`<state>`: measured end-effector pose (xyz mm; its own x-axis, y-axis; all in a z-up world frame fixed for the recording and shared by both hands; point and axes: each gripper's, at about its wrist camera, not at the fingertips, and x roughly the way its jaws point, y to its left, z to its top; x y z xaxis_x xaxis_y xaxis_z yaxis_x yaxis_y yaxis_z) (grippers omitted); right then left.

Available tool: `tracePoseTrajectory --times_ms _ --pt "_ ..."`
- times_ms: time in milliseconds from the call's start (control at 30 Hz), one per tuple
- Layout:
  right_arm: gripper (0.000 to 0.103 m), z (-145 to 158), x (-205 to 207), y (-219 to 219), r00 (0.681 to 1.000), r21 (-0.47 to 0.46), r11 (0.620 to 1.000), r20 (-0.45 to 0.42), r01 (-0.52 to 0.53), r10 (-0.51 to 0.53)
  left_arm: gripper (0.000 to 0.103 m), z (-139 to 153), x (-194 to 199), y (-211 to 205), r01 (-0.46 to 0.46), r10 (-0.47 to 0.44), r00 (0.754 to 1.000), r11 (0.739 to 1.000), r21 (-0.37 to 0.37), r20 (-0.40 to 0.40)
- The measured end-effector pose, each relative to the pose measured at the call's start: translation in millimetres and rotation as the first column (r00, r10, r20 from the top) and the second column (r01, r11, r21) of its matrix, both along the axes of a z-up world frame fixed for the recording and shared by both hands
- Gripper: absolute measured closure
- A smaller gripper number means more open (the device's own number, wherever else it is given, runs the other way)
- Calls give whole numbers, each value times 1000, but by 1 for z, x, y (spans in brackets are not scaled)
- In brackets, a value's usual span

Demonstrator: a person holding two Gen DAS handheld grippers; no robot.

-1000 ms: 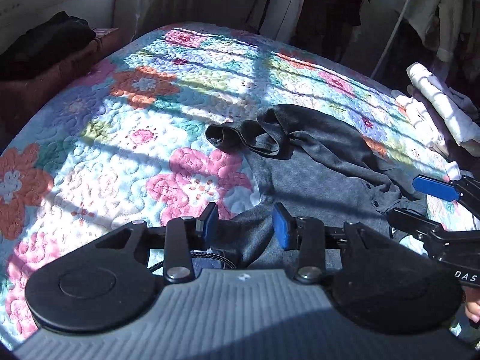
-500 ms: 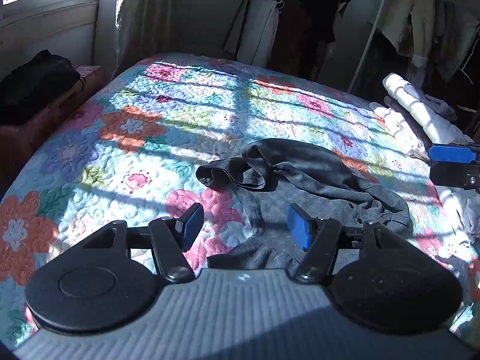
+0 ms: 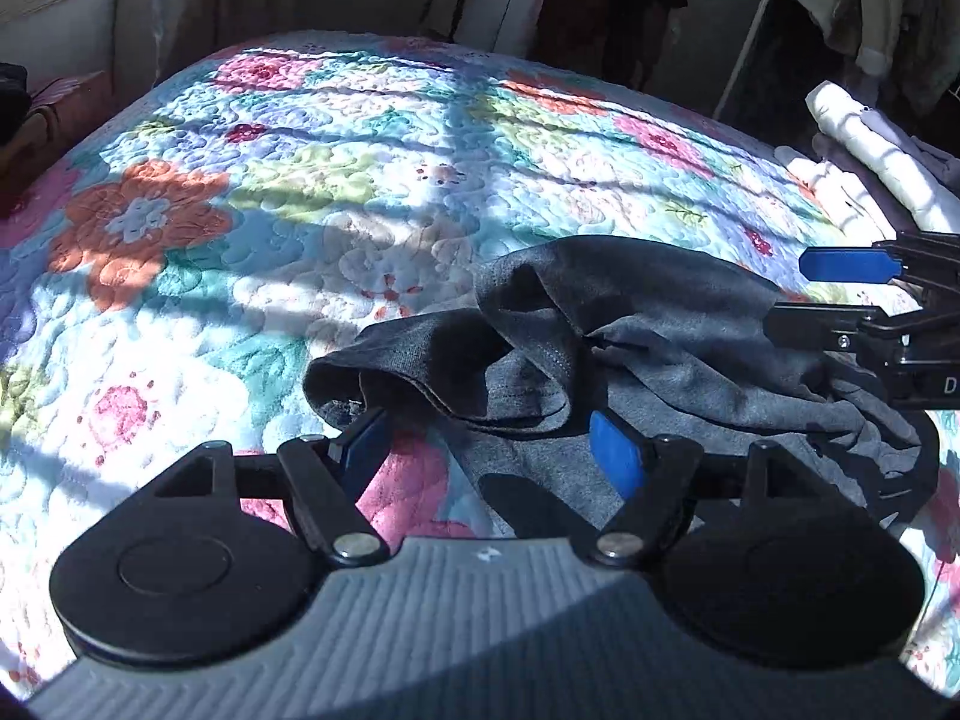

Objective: Fold clothes

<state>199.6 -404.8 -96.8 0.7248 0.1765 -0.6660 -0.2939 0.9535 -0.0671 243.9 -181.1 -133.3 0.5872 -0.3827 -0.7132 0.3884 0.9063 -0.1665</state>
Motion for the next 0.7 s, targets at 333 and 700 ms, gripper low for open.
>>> tracePoseTrajectory --times_ms 333,700 --pt "34 -31 106 31 977 -74 983 -145 -167 155 15 -38 61 13 -147 147 989 989 -1 -31" --pt "100 -33 118 -12 1000 -7 1000 -10 -22 22 77 -28 61 22 -168 177 984 962 -213 23"
